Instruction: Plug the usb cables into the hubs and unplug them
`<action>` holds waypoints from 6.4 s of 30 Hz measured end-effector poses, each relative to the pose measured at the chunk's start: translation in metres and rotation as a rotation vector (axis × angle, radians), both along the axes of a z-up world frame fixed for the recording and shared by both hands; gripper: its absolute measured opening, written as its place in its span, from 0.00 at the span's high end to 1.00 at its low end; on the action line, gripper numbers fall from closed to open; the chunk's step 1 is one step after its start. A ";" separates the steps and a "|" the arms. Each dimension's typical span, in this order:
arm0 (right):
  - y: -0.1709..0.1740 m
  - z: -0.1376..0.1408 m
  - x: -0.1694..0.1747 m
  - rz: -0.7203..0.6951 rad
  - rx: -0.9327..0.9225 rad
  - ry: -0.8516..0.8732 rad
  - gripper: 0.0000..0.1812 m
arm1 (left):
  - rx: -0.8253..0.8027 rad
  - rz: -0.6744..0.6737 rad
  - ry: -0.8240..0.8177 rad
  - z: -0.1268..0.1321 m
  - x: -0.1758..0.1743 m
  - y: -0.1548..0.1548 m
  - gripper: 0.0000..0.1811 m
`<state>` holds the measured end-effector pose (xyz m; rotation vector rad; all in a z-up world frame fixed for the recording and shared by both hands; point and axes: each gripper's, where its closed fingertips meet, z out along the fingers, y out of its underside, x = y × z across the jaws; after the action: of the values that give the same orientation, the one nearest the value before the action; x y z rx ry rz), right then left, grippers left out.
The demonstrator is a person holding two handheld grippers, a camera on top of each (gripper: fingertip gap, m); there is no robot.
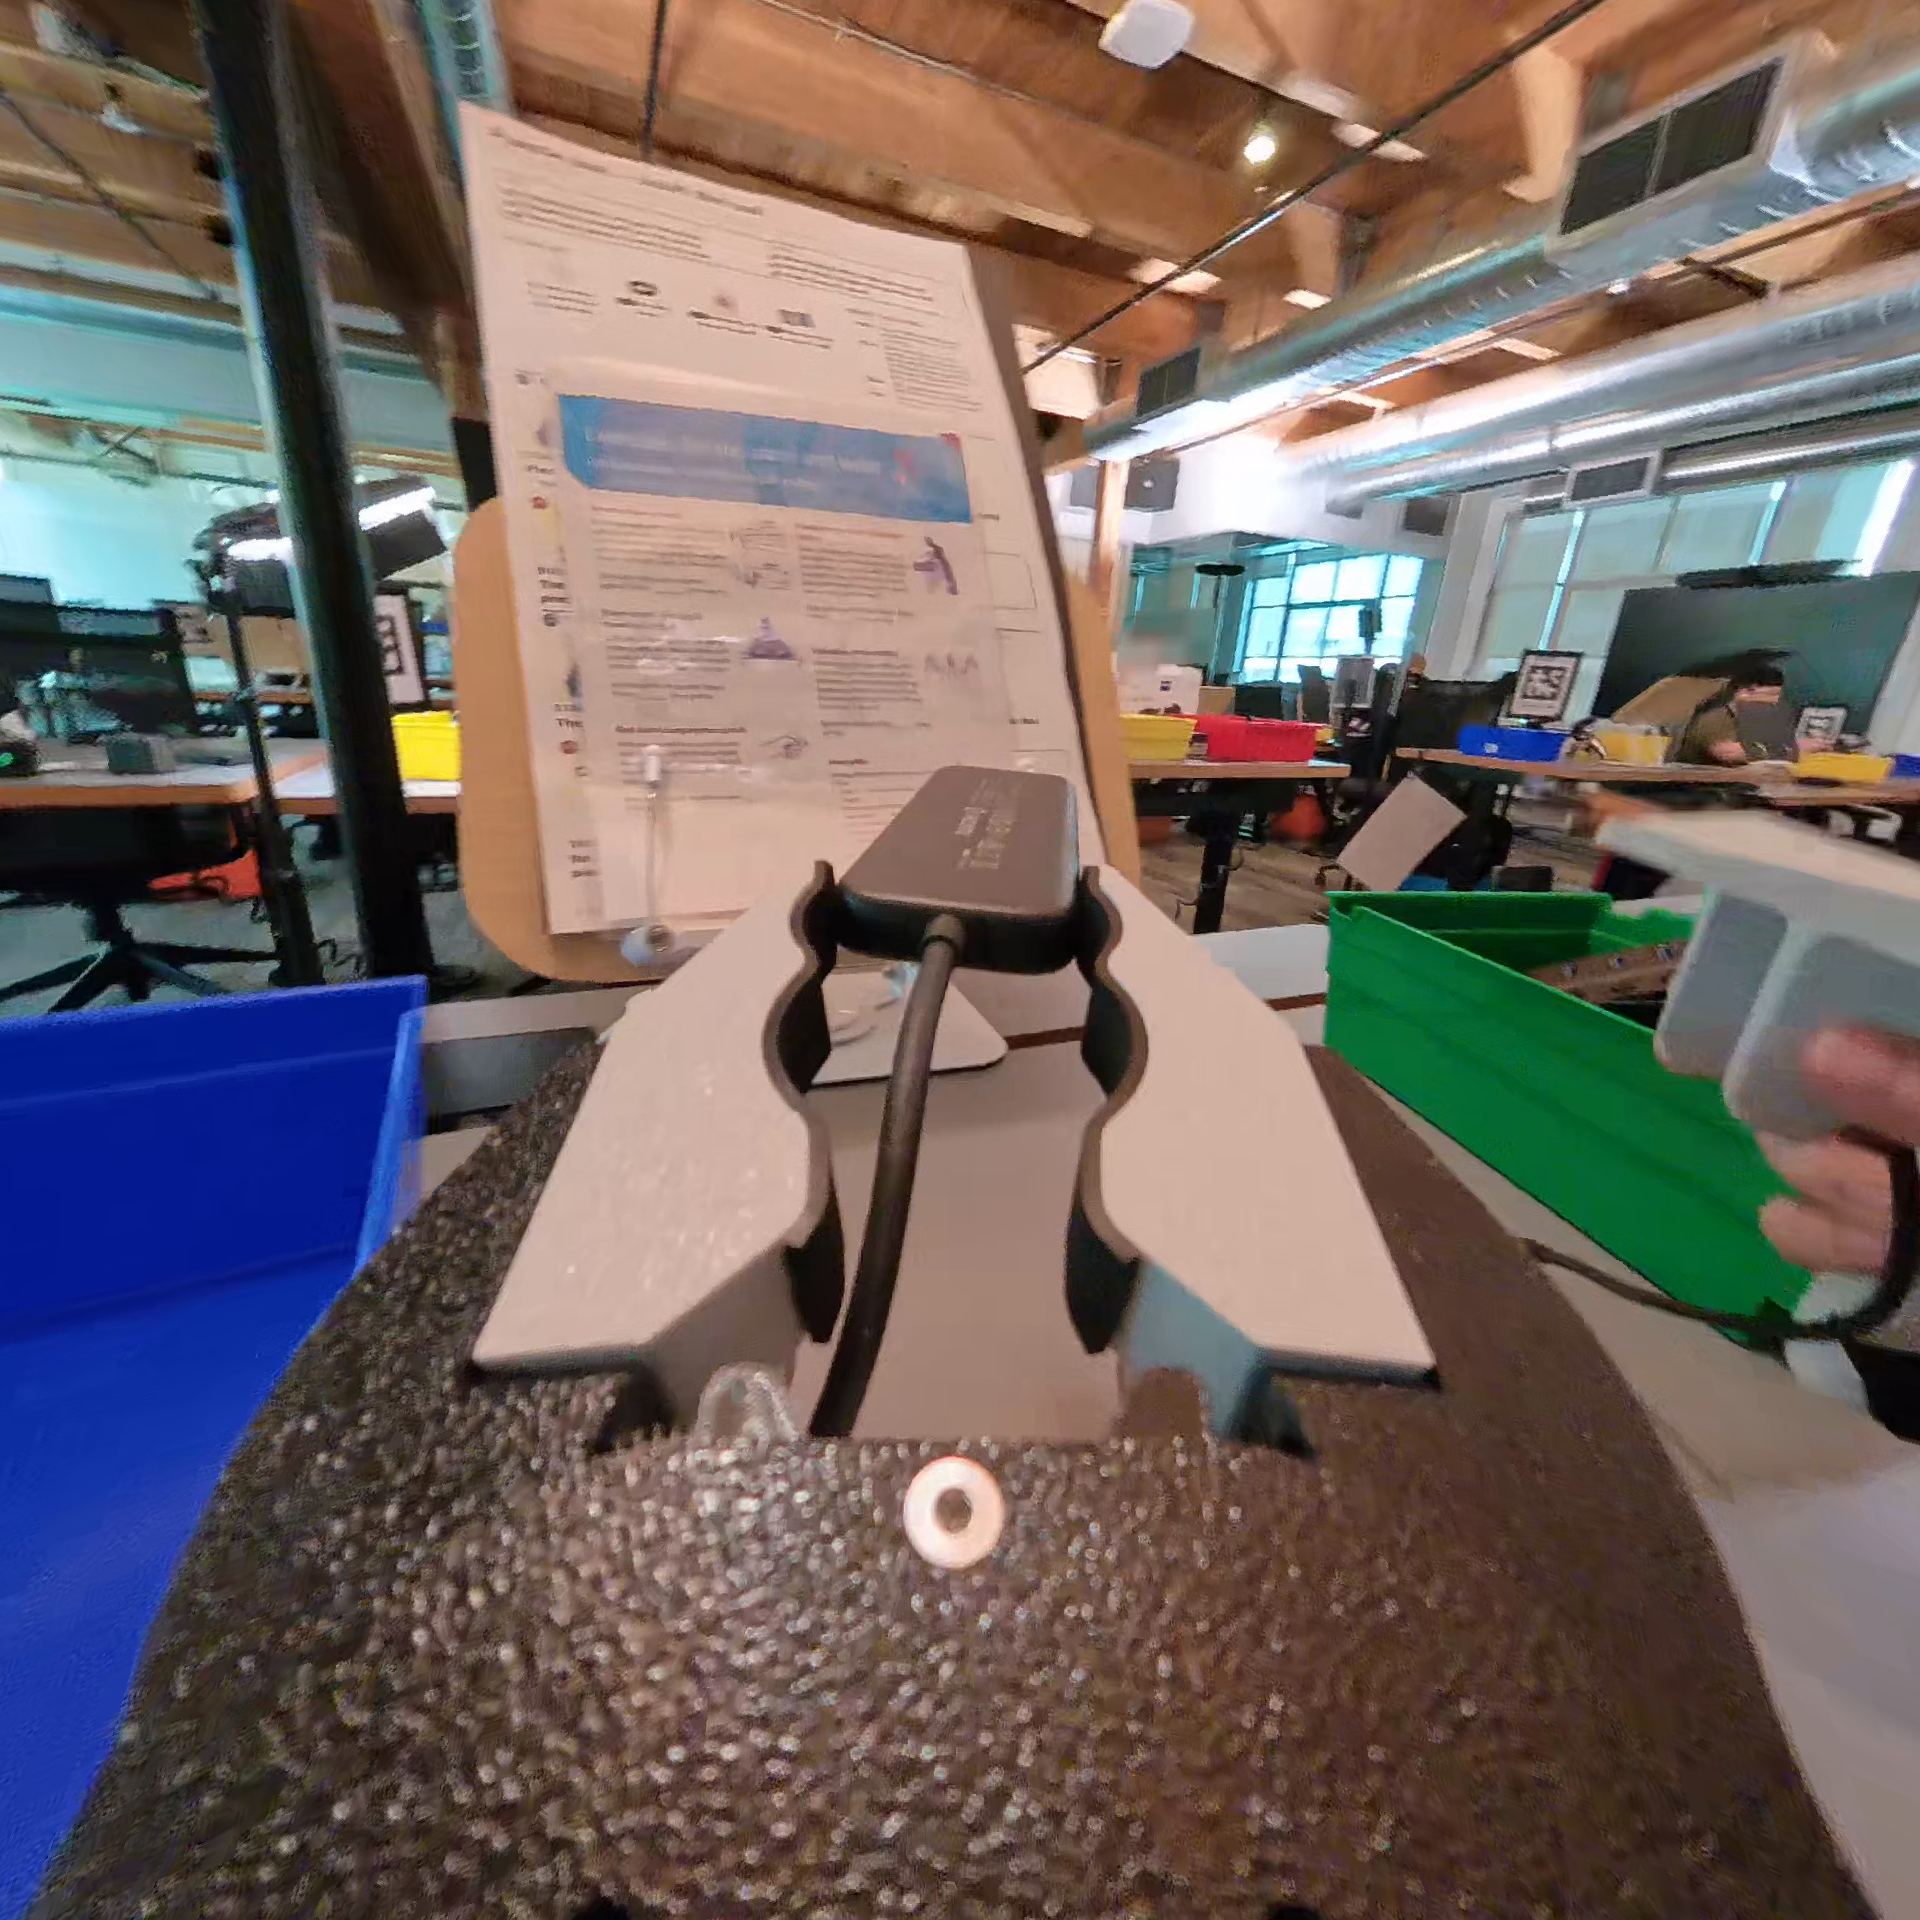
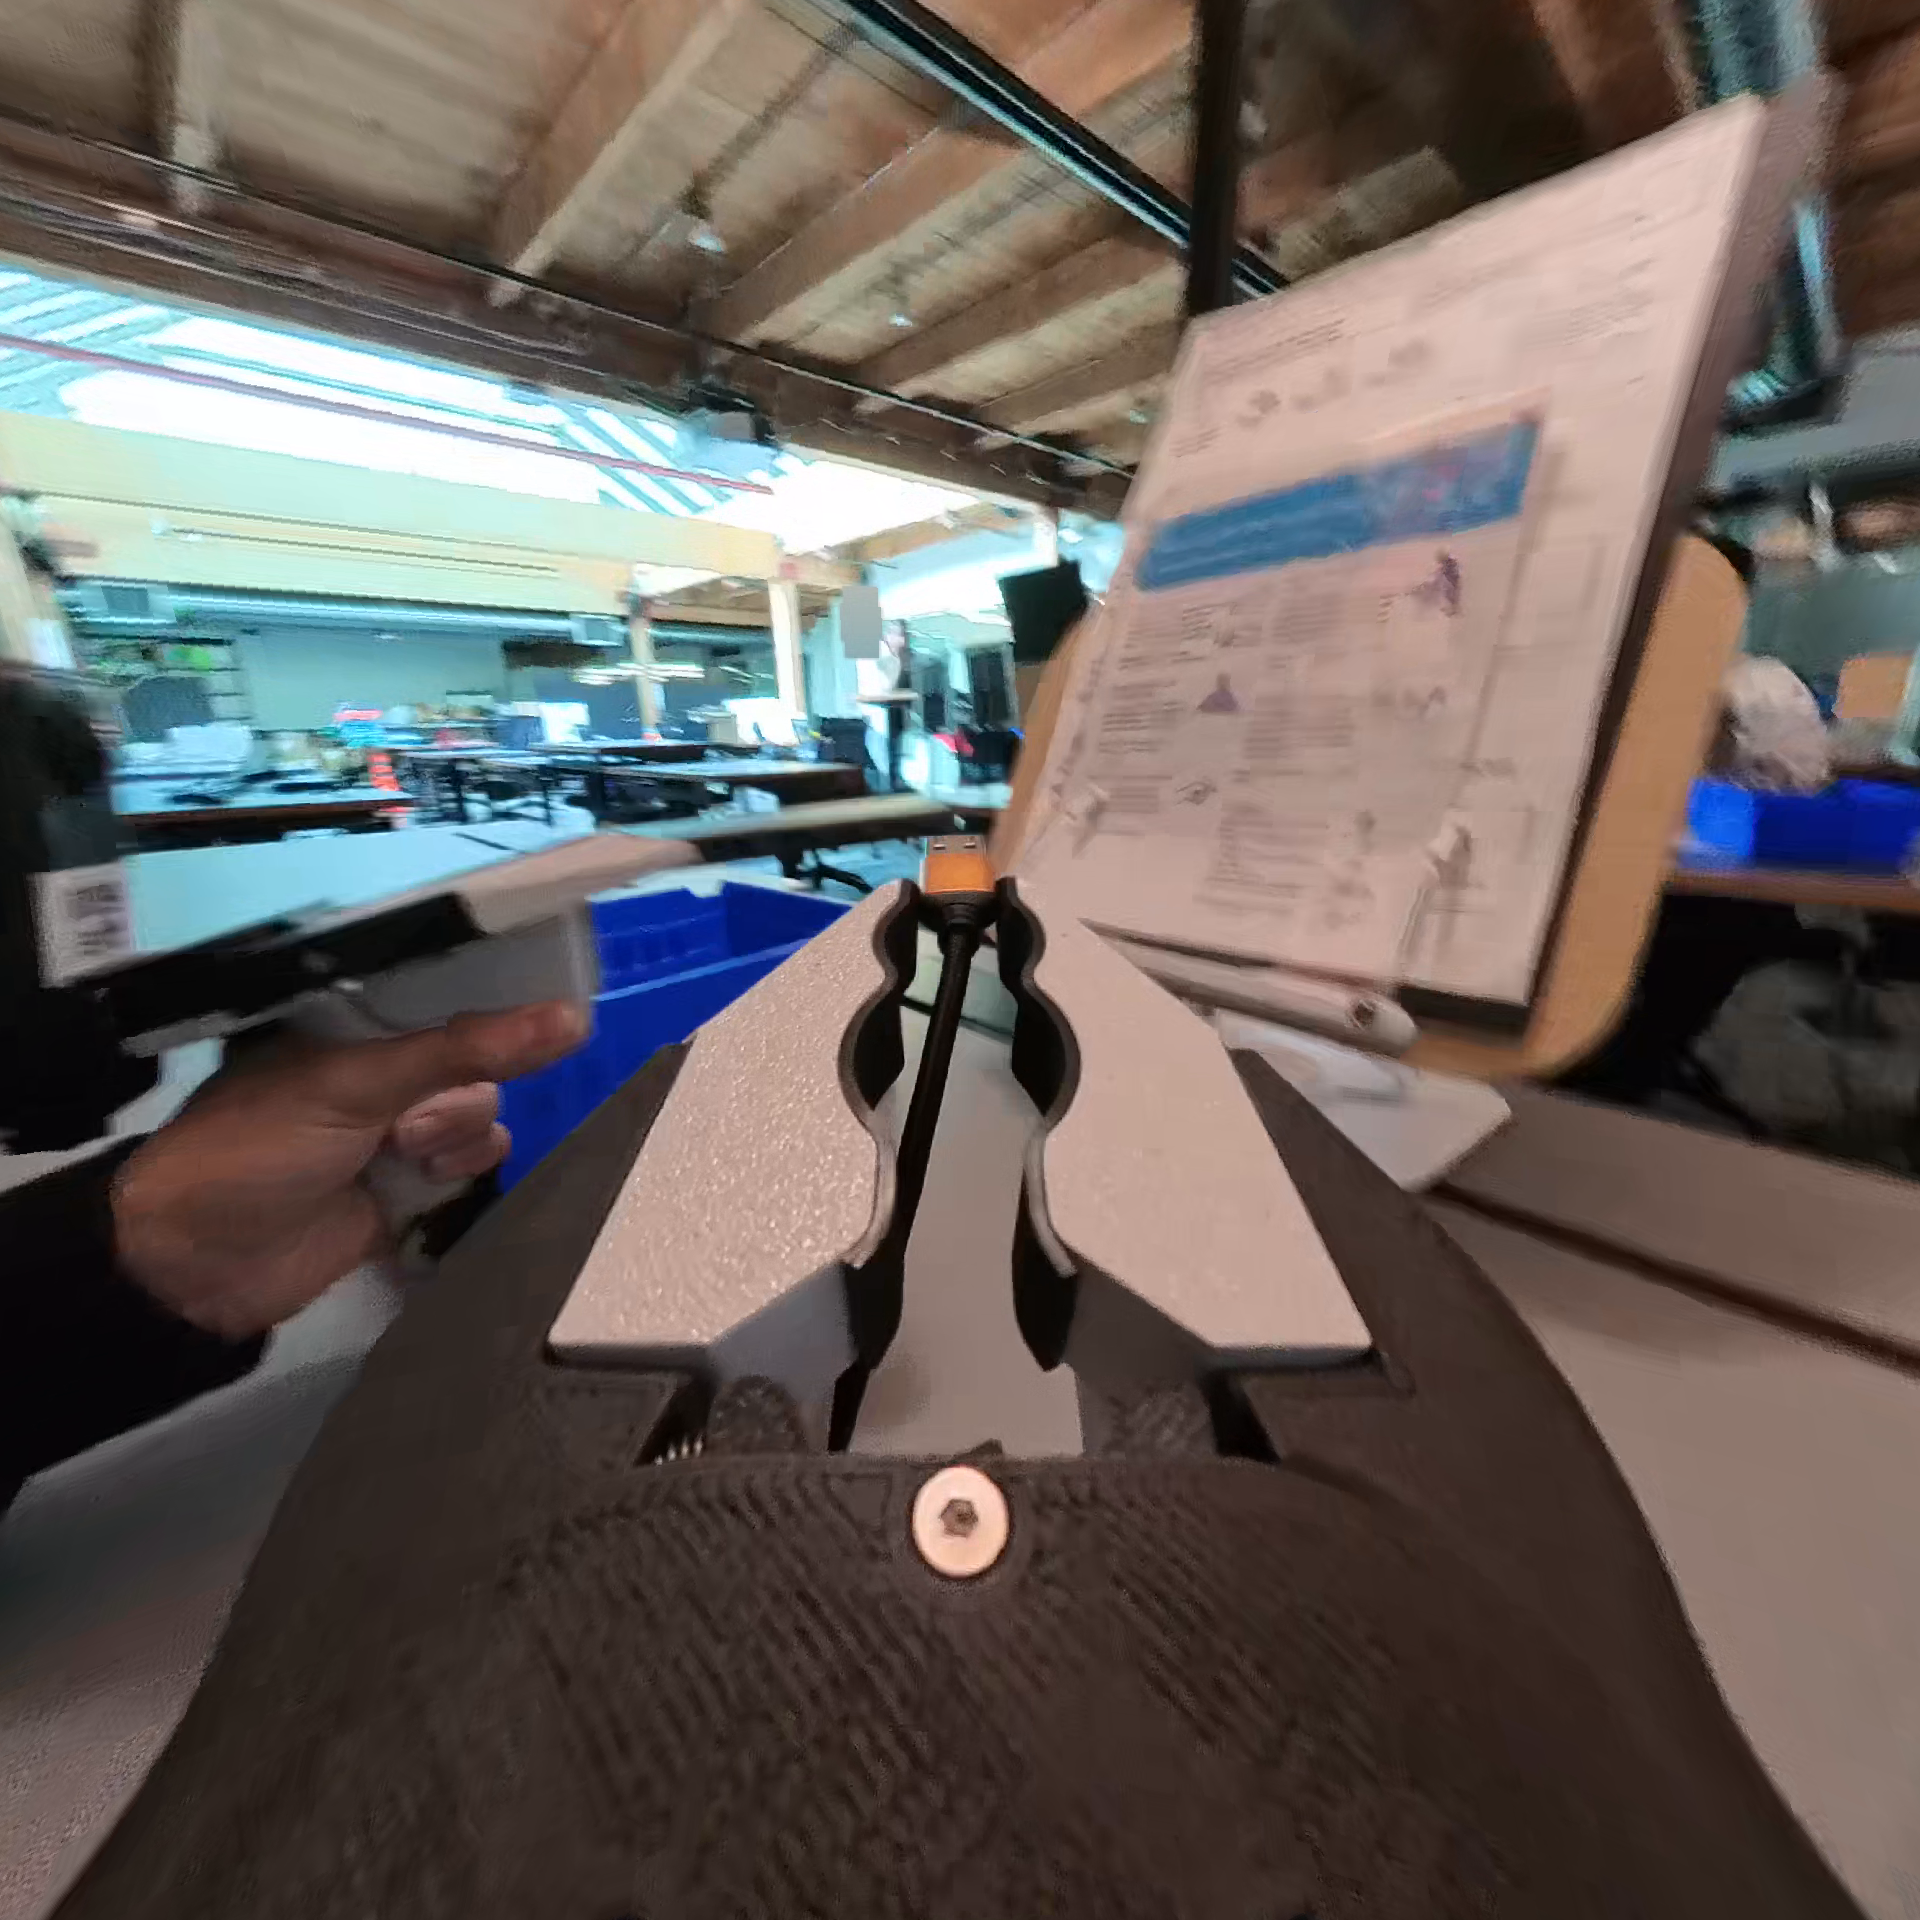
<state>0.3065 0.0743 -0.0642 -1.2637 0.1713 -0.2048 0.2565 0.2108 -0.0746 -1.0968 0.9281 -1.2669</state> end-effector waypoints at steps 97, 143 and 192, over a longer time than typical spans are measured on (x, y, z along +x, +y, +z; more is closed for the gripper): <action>-0.067 -0.042 -0.094 0.853 -0.363 0.957 0.95 | 0.490 -1.028 -0.118 -0.031 -0.048 -0.186 0.76; -0.189 -0.088 0.216 -0.040 -1.065 0.683 0.92 | 0.169 -0.801 -0.084 -0.025 -0.013 -0.139 0.58; -0.196 -0.134 -0.010 -0.621 -0.793 0.213 0.93 | 0.279 -0.235 0.506 -0.099 -0.038 -0.158 0.94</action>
<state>0.2963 -0.1213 -0.1980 -1.9946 0.7210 -0.7232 0.2183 0.0525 -0.1740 -1.1261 1.6041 -1.0144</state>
